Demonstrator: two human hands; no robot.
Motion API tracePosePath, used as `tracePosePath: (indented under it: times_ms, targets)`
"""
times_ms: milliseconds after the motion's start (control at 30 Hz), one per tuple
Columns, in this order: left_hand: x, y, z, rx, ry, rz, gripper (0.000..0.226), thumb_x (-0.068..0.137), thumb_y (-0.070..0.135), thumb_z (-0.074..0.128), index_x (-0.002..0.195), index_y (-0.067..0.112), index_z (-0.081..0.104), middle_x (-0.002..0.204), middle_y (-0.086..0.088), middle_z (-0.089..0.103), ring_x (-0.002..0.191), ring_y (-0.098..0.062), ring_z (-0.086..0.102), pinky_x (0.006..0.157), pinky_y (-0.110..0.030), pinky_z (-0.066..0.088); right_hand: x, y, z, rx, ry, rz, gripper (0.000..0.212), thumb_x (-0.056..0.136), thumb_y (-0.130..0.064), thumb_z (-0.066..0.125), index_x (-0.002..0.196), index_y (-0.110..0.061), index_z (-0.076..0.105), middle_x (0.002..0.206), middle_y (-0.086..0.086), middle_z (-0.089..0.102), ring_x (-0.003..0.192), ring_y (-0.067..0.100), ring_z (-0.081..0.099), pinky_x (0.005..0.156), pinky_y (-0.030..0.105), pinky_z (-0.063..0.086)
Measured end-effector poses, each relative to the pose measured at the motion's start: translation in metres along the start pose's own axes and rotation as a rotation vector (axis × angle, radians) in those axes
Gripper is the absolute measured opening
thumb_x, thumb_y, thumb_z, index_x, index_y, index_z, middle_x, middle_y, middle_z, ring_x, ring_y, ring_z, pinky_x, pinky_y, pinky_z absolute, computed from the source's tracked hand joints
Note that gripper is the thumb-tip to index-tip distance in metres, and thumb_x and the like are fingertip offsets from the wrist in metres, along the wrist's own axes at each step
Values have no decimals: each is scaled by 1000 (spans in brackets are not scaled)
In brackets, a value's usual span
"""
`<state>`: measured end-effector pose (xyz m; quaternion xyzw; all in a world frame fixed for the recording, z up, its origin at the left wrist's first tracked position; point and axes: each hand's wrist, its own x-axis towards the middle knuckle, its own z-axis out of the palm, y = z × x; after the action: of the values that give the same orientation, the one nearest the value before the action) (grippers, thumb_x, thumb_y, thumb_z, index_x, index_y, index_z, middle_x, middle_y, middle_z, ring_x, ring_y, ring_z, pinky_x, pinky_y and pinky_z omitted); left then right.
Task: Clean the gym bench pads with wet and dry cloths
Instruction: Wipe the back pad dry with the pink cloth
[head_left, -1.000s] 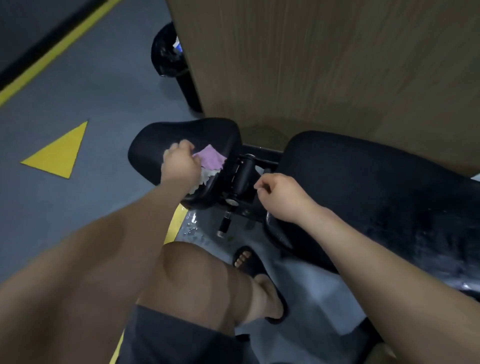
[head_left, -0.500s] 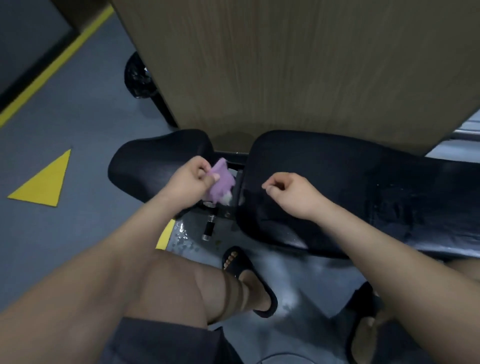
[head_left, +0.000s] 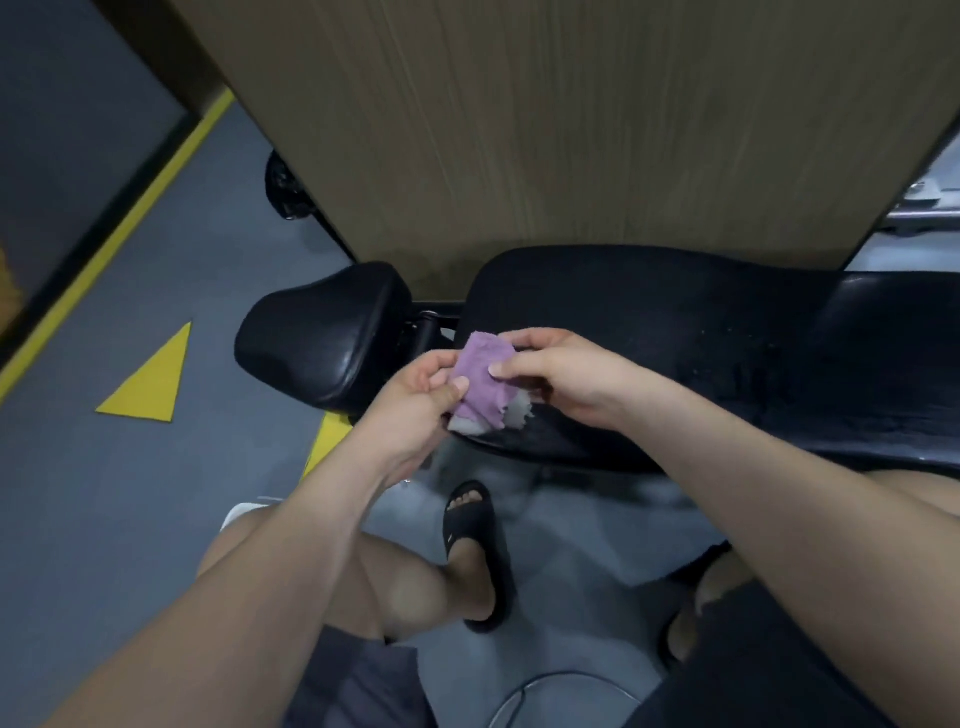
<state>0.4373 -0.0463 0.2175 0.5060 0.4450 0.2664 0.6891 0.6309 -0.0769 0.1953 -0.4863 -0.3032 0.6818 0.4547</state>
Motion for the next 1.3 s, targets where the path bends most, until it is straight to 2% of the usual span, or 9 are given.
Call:
tracePosePath:
  times_ms: [133, 400, 500, 633, 767, 933, 1133, 1200, 1300]
  targets:
    - [5, 8, 0, 235, 186, -48, 19, 104, 3, 49, 100, 13, 64, 81, -9, 72, 70, -20, 64, 66, -33, 50, 6, -7, 4, -287, 80, -143, 13, 83, -8, 74, 80, -18, 67, 72, 3, 65, 69, 17, 55, 69, 31, 43]
    - [37, 22, 8, 234, 222, -250, 20, 107, 11, 45, 97, 17, 61, 78, -5, 73, 70, -19, 69, 70, -36, 56, 23, -11, -2, -459, 210, -266, 9, 91, -8, 63, 94, -17, 61, 78, 0, 59, 64, 13, 54, 56, 29, 50]
    - [44, 19, 2, 122, 223, -308, 23, 107, 5, 42, 106, 14, 63, 89, -7, 75, 78, -18, 73, 70, -36, 59, 31, -5, -4, -433, 200, -227, 7, 94, -7, 61, 97, -13, 61, 85, 2, 61, 66, 13, 61, 61, 34, 63]
    - [47, 12, -7, -54, 244, -369, 30, 102, 0, 38, 111, 10, 65, 89, -9, 76, 75, -18, 76, 58, -29, 59, 39, 11, -5, -492, 113, -289, 18, 89, 2, 58, 91, -15, 66, 77, 3, 63, 60, 13, 57, 59, 29, 53]
    - [53, 1, -22, -199, 295, -416, 23, 98, 20, 52, 112, 6, 63, 92, -17, 72, 73, -26, 73, 62, -34, 61, 44, 13, -6, -704, -104, -278, 45, 81, 8, 52, 87, -28, 78, 109, -1, 67, 89, 8, 65, 82, 17, 50]
    - [62, -19, -36, 145, 379, -306, 44, 82, -5, 63, 123, 5, 52, 110, -19, 62, 84, -23, 70, 71, -32, 57, 54, 10, -12, -731, 8, -125, 36, 81, -6, 48, 76, -28, 76, 87, -1, 76, 75, 22, 70, 68, 33, 55]
    - [69, -22, -39, 786, 586, 121, 27, 83, 2, 65, 79, 28, 60, 91, -1, 62, 75, -9, 59, 64, -10, 43, 66, 12, -22, -851, 110, -37, 30, 92, -15, 48, 83, -25, 75, 87, -5, 74, 75, 15, 68, 64, 25, 55]
    - [71, -34, -38, 1011, 474, 287, 35, 81, -1, 60, 75, 33, 56, 98, -8, 60, 85, -14, 60, 73, -13, 44, 64, 13, -23, -890, 81, -22, 29, 94, -15, 48, 87, -23, 75, 84, -8, 70, 71, 11, 62, 57, 23, 47]
    - [55, -73, -29, 1259, 100, 213, 28, 82, 6, 71, 110, 9, 72, 130, -16, 61, 123, -30, 54, 107, -17, 35, 62, 17, -24, -1003, 56, -17, 28, 93, -15, 47, 90, -21, 75, 92, -3, 72, 79, 12, 64, 67, 28, 54]
